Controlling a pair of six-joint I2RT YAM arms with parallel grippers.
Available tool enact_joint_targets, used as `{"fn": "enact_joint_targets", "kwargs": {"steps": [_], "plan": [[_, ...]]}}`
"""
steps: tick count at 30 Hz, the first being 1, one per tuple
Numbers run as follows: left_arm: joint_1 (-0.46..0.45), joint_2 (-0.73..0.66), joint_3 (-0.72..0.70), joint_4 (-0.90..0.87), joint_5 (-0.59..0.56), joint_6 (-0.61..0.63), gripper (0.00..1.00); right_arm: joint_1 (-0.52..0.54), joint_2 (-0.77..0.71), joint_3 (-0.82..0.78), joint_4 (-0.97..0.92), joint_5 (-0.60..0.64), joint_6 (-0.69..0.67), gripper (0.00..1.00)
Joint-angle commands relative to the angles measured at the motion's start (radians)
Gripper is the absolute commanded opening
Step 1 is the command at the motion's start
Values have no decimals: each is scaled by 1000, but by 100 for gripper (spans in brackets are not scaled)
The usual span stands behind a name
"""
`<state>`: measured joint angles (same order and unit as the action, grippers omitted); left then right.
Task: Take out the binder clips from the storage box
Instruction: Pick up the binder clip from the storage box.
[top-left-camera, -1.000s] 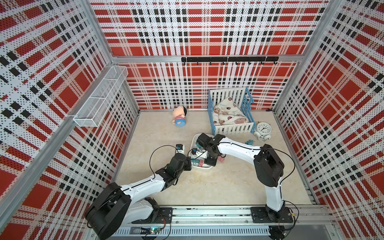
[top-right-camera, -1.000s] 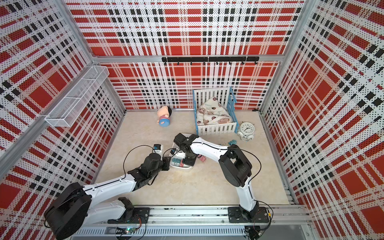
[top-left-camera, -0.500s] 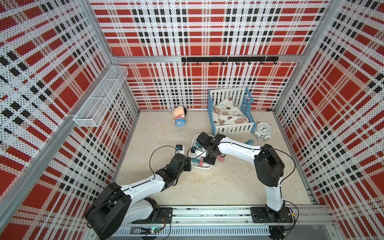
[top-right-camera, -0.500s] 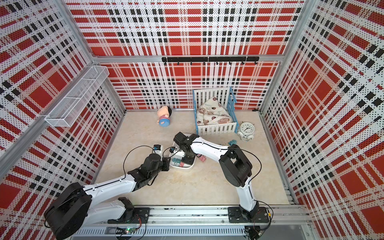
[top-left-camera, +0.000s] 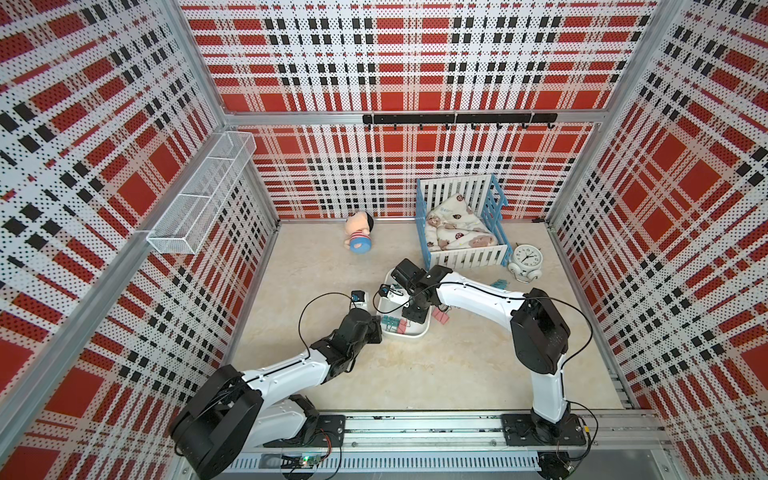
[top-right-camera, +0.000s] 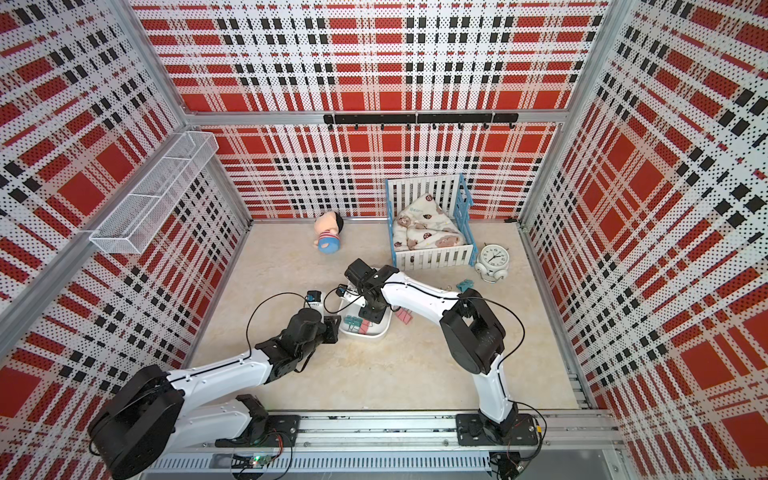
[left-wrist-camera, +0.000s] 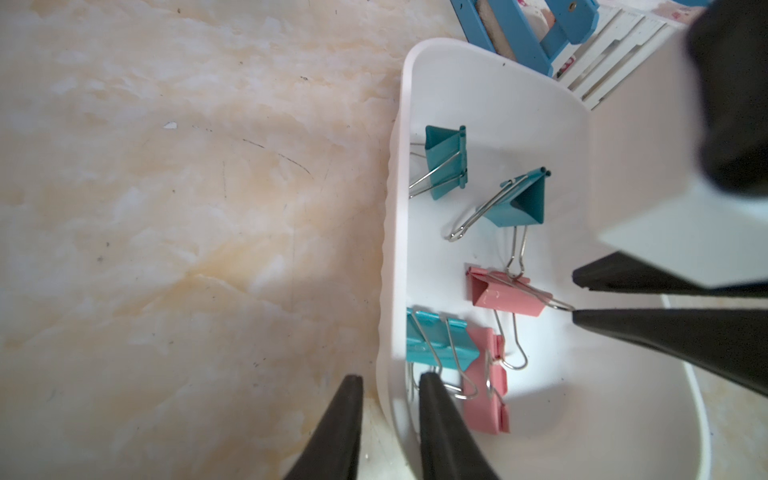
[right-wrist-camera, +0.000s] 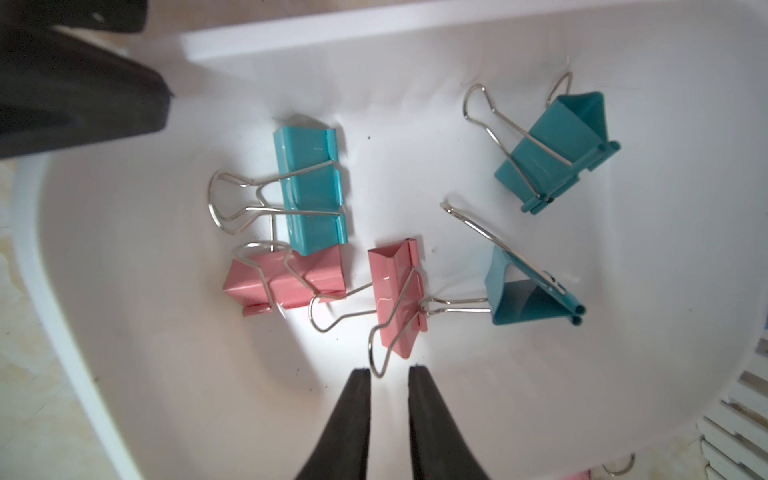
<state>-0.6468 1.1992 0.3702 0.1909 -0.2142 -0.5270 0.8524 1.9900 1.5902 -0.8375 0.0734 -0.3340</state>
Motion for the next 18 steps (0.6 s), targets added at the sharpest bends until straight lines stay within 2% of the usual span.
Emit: {"fn": "enact_joint_targets", "kwargs": {"steps": [1,8,12,18], "plan": [[7,-14,-10,0,-1,-2,31,-6,12,32,18,11,13,24],[7,-14,-11,-1,-1,-2,31,-6,39,43,18,-9,9,24],[9,-14,-13,-1,-2,-3,31,-6,54,47,7,-34,7,28],[10,-12,-14,1,-1,-2,31,-6,62,33,13,-26,6,26]]}}
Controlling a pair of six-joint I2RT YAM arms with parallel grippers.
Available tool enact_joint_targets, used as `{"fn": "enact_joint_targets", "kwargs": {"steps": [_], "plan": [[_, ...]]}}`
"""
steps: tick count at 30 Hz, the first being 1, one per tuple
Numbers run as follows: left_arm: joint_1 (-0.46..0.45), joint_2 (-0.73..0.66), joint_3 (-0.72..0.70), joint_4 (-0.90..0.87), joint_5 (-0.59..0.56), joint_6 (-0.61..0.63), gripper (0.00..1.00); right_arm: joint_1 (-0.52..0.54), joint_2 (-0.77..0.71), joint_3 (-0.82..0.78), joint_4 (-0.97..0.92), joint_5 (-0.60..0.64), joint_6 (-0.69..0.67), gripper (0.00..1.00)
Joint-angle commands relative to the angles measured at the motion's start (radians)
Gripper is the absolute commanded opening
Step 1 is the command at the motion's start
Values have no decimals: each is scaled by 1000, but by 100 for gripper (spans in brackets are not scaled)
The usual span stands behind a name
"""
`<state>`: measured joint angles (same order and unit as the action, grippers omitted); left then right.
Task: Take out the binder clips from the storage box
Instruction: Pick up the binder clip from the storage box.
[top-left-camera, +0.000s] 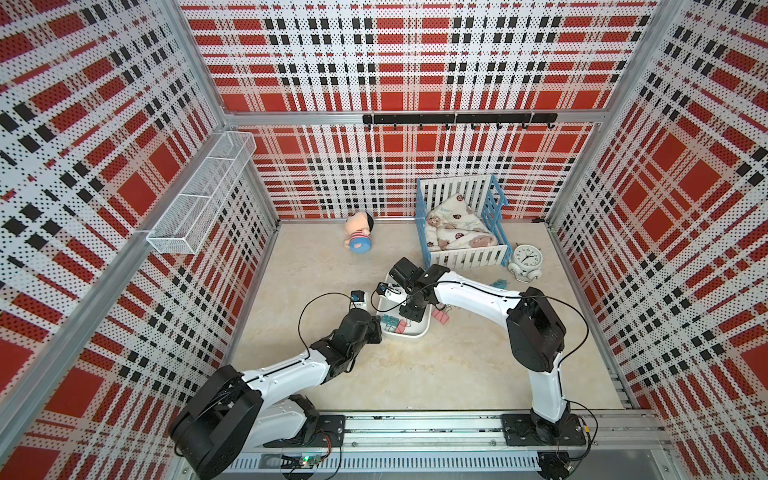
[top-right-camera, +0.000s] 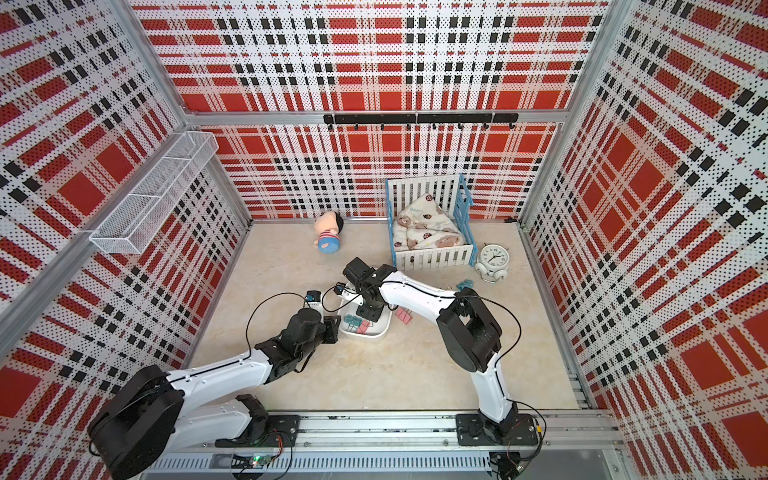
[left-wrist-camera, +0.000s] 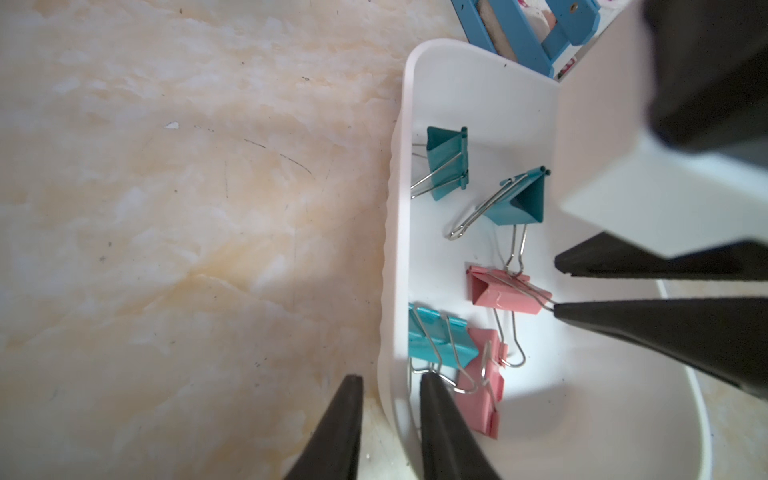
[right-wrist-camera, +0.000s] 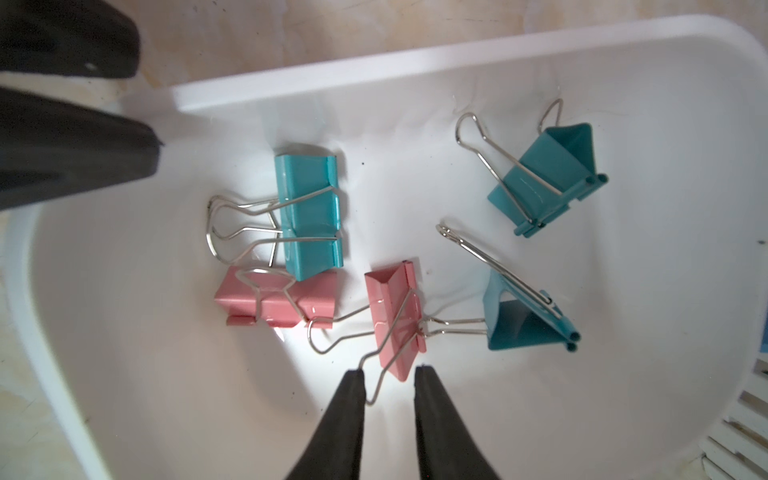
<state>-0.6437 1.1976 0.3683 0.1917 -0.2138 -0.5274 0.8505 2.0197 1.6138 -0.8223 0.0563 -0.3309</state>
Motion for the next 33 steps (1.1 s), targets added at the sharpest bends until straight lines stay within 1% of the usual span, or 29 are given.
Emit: {"fn": "enact_joint_targets", "kwargs": {"steps": [1,2,8,10,26,33], "plan": [[7,-11,-13,1,0,-3,31,-4,35,10,-3,-10,3,26],[7,-10,-12,0,0,-2,31,-4,37,12,-4,-11,4,26],[8,-10,-14,-1,0,-2,31,-5,26,9,-4,-19,13,37],[10,-9,-14,1,0,-2,31,-4,13,3,1,-19,16,38],[9,5,-9,9,7,-2,31,-5,-45,-3,2,-26,29,38],[11,9,-11,15,9,-3,31,-4,-42,-6,-5,-62,36,37]]}}
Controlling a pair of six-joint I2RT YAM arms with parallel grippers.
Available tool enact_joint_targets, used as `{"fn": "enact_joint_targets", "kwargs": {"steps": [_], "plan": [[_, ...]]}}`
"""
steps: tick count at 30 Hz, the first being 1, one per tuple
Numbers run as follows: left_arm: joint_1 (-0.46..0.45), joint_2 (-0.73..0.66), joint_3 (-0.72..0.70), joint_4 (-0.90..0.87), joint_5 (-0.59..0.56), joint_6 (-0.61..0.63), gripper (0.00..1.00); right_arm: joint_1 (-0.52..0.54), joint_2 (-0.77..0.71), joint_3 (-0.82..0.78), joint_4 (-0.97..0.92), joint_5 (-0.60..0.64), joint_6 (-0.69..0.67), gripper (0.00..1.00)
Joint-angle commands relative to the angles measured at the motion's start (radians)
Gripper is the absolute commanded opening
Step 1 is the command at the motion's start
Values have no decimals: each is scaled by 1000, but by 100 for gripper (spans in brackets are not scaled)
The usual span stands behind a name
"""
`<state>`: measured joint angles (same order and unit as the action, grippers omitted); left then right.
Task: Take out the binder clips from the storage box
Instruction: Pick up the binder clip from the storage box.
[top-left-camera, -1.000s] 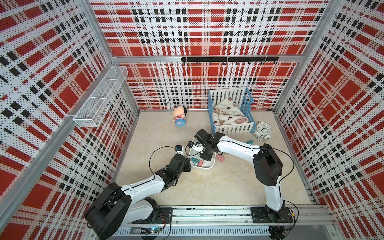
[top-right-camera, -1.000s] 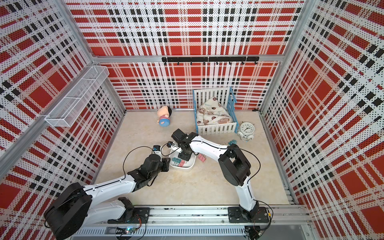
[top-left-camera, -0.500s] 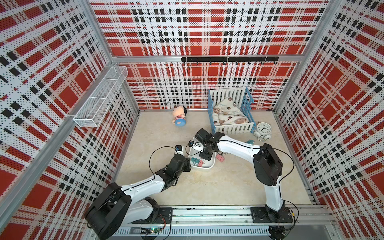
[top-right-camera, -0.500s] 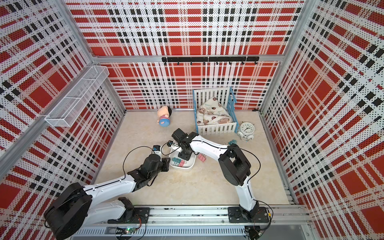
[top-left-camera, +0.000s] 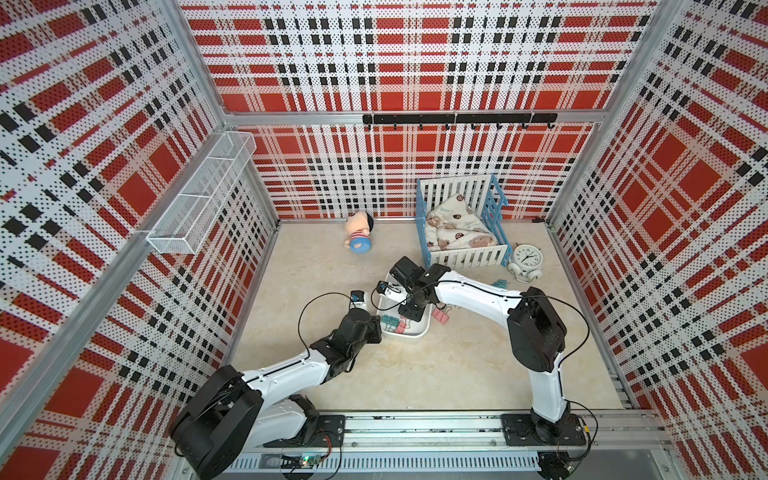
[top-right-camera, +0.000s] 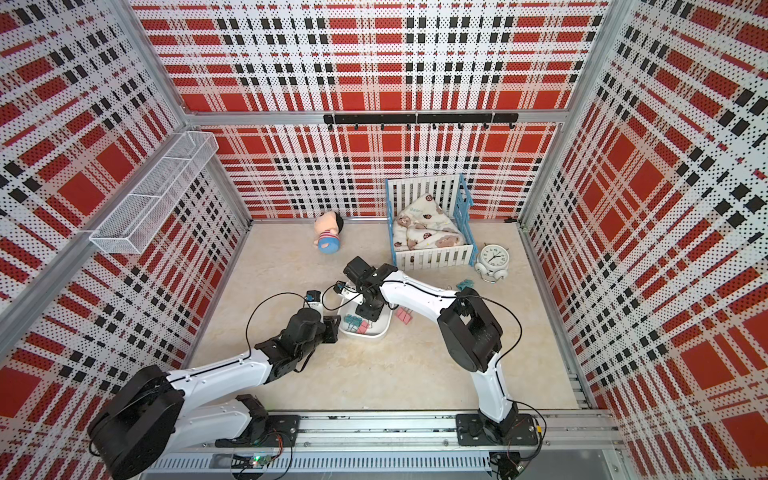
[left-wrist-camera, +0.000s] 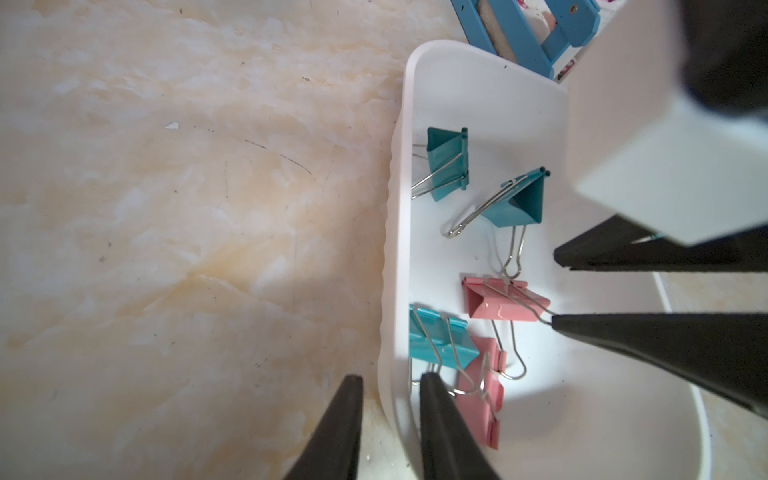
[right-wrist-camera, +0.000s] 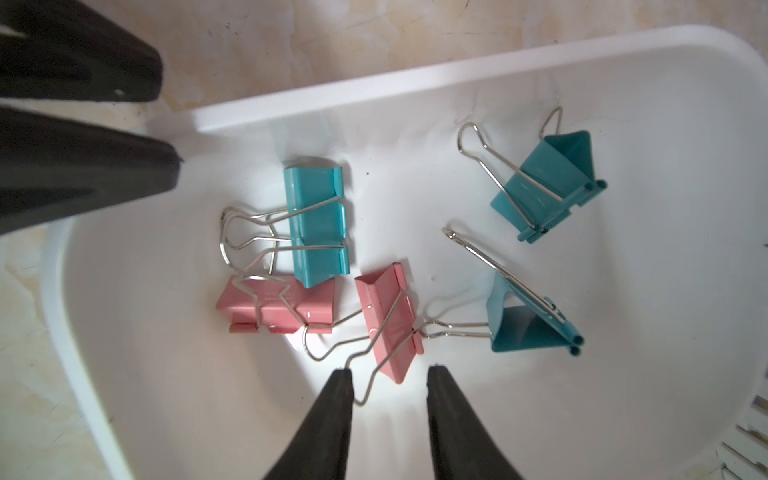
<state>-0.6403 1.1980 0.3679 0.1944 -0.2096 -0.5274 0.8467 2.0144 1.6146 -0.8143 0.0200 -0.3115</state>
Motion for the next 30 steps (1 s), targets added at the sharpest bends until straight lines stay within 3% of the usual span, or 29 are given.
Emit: {"fn": "enact_joint_targets", "kwargs": {"steps": [1,24,30], "plan": [[8,9,-11,12,4,-4,31,0,-36,-9,-13,-30,17,37],[7,3,-17,10,6,-10,31,3,-40,-51,0,-69,29,36],[8,3,-18,8,3,-12,31,3,-15,-51,11,-60,26,23]]}}
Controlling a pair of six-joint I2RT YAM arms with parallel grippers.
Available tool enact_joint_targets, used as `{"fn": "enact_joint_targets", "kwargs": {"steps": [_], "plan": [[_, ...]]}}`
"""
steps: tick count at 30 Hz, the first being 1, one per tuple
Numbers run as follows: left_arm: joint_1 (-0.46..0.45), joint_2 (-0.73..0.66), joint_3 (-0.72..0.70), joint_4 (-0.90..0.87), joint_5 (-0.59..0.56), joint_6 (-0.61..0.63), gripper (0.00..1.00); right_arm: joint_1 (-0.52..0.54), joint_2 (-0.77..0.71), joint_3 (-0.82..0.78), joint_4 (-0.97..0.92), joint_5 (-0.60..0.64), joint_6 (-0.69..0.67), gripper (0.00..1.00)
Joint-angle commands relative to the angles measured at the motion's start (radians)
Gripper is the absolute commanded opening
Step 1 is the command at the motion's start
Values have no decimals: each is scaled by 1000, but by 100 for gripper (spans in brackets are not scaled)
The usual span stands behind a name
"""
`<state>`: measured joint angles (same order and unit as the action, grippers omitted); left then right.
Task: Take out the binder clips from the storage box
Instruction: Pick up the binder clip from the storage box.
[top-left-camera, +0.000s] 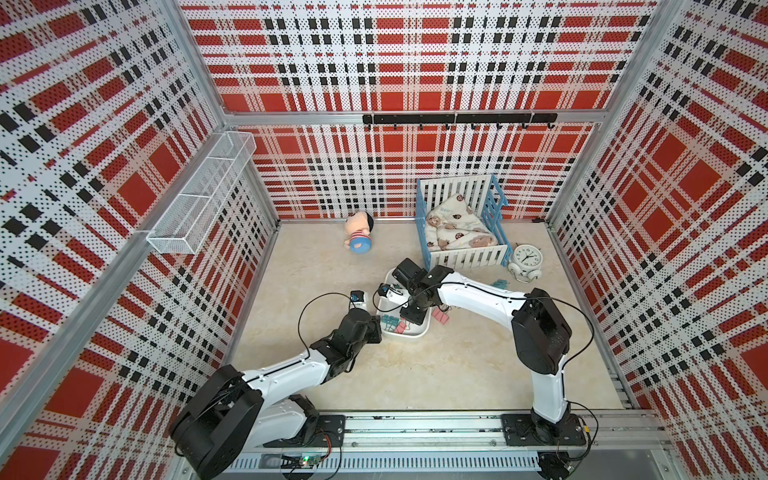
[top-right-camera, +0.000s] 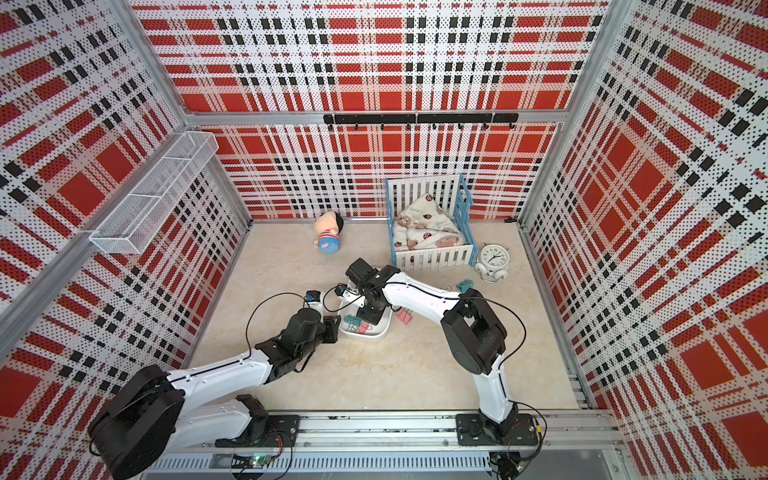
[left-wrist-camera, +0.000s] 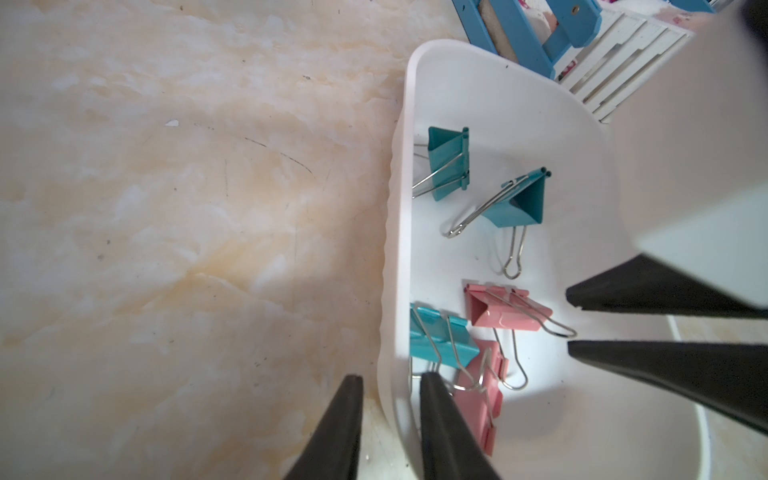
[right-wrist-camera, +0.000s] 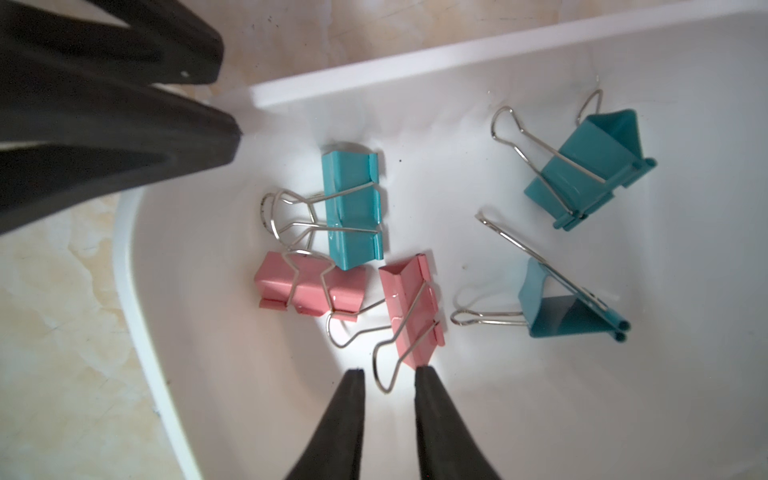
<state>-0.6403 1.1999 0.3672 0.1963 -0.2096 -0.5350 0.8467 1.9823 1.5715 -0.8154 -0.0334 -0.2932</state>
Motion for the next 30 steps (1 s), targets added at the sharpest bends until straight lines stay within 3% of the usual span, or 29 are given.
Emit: {"fn": "enact_joint_targets", "kwargs": {"steps": [1,6,10,17,22,30], "plan": [[8,1,-17,6,3,-3,31,2,19,-9,17,-2,8,19],[8,0,-17,7,6,-4,31,2,24,-7,15,0,8,17],[8,-1,-19,8,4,-4,31,2,28,-10,15,3,9,24],[8,10,-16,13,7,-3,31,2,19,-11,21,-10,6,27],[8,20,-12,18,12,-2,31,3,39,-10,19,-7,3,22],[8,16,-13,14,9,-1,31,2,26,-17,25,26,3,2]]}}
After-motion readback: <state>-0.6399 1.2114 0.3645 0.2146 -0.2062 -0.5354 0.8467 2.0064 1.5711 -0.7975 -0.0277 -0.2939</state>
